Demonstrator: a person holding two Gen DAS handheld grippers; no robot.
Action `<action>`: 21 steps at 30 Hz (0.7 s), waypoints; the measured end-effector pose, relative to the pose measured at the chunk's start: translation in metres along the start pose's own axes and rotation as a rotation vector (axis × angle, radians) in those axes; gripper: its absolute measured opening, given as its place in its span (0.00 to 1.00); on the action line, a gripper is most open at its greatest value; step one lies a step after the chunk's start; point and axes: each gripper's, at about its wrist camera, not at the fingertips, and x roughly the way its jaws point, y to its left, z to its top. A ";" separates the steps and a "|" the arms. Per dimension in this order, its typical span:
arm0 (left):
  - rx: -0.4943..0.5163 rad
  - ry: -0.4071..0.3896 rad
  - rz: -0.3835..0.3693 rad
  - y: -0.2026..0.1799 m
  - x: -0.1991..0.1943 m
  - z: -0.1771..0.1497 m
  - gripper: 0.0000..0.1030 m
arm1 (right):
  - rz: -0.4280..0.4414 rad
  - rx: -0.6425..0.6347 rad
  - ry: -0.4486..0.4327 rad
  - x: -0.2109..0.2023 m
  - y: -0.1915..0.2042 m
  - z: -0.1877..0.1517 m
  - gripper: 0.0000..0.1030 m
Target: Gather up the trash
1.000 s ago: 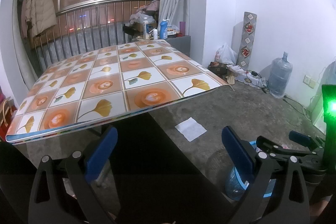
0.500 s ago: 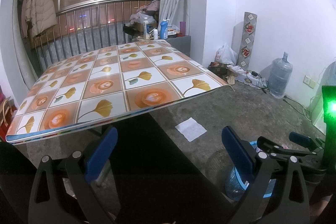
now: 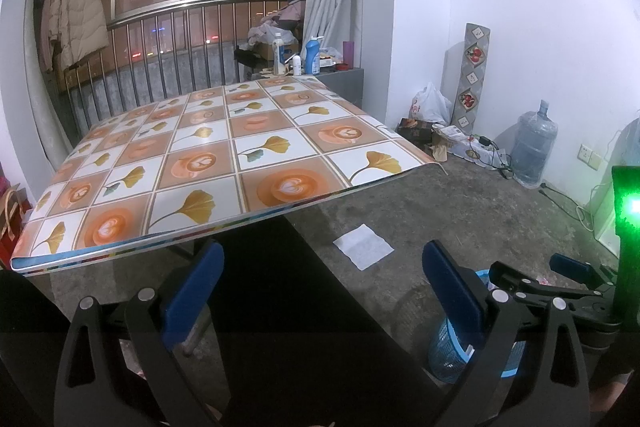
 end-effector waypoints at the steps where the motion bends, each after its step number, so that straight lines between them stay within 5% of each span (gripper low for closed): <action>1: 0.000 0.000 0.000 0.000 0.000 0.000 0.95 | 0.000 0.000 0.002 0.000 0.000 -0.001 0.92; 21: -0.007 0.004 -0.003 -0.001 0.002 -0.002 0.95 | 0.000 0.006 0.006 -0.001 0.001 -0.007 0.92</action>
